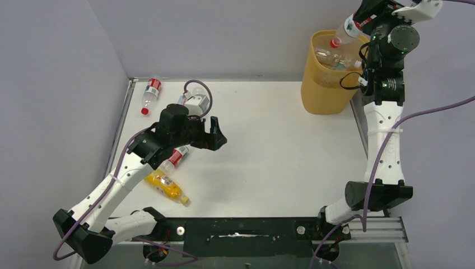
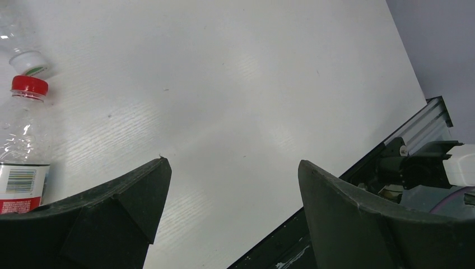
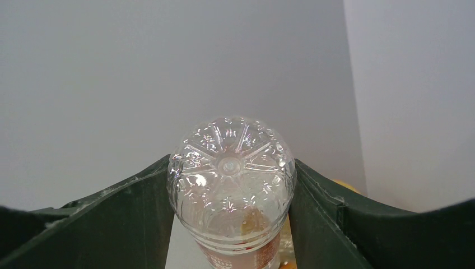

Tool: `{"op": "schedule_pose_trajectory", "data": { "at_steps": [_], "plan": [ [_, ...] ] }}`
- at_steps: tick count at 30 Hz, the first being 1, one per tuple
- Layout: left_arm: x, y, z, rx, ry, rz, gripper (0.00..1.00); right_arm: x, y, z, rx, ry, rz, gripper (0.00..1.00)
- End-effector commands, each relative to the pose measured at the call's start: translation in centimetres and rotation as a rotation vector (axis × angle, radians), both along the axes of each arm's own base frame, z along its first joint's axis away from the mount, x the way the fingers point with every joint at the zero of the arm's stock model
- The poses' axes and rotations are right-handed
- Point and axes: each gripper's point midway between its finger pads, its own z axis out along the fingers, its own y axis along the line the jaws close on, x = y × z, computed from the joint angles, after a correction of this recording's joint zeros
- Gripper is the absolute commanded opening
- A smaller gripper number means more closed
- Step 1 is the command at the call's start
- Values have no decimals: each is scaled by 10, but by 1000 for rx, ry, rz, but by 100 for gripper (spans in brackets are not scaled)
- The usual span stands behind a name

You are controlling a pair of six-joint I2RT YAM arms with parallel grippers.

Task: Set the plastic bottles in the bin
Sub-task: Place the plastic bottle in the trash bin.

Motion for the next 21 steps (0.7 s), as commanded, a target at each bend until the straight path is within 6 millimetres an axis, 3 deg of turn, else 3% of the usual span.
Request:
{"op": "schedule_pose_trajectory", "data": {
  "at_steps": [1,4,8,17,21],
  "plan": [
    [5,3,11,-3,-40,-8,85,5,-30,40,-49,-169,-153,48],
    [9,8,12,8,-50,11,85,19,-46,47,-84,-201,-243,49],
    [12,14,13,15,-57,36,85,51,-67,35,-106,-185,-343,51],
    [13,18,10,17,-49,44,85,111,-121,-21,-16,-118,-394,51],
    [13,18,6,19,-36,40,85,115,-118,-14,-29,-133,-388,52]
  ]
}}
